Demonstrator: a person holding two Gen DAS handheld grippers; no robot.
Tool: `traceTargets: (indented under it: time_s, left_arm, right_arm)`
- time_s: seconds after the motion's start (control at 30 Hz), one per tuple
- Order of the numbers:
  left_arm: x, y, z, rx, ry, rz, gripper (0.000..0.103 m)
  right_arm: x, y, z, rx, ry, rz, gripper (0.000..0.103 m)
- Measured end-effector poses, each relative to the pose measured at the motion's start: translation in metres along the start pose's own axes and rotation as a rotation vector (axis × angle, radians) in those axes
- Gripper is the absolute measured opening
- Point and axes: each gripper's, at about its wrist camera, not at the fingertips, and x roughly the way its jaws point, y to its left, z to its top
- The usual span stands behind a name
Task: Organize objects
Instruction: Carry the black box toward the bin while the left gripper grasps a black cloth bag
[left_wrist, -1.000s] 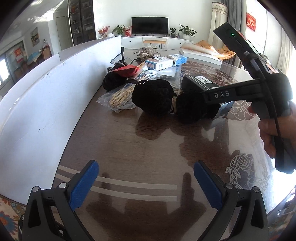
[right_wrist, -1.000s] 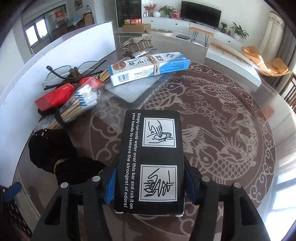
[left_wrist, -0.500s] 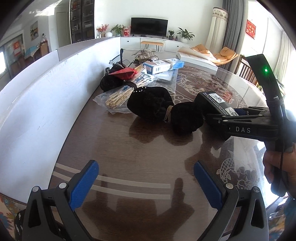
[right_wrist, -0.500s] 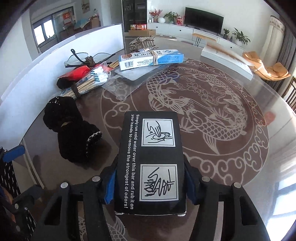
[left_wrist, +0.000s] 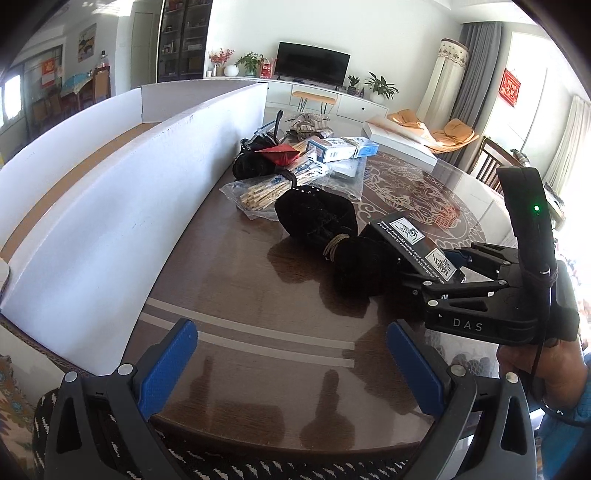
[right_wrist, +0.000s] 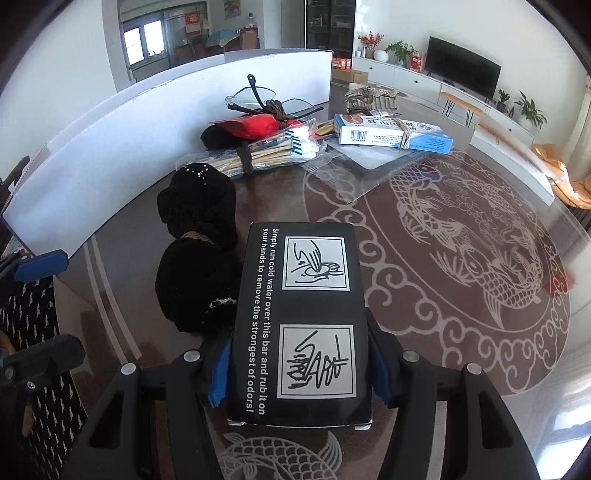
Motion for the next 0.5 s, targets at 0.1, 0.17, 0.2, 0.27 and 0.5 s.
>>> traceTargets:
  time_s: [0.1,0.17,0.2,0.27,0.5]
  left_arm:
    - [0.007,0.004,0.002,-0.037,0.024,-0.004,0.103]
    - [0.017,0.004,0.008,-0.082,0.058,0.002,0.103]
    - [0.021,0.002,0.014,-0.107,0.067,0.007,0.103]
    - [0.031,-0.005,0.031,-0.142,0.07,0.015,0.103]
    - [0.091,-0.042,0.079,-0.119,0.125,0.218,0.103]
  right_arm:
    - [-0.009,-0.004,-0.013,0.03,-0.005,-0.039,0.06]
    - [-0.015,-0.016,-0.022,0.084,-0.006,-0.088,0.06]
    - [-0.019,-0.023,-0.027,0.112,-0.007,-0.11,0.06]
    - [-0.025,-0.035,-0.036,0.153,-0.011,-0.138,0.06]
    - [-0.037,-0.05,-0.052,0.186,-0.018,-0.146,0.06]
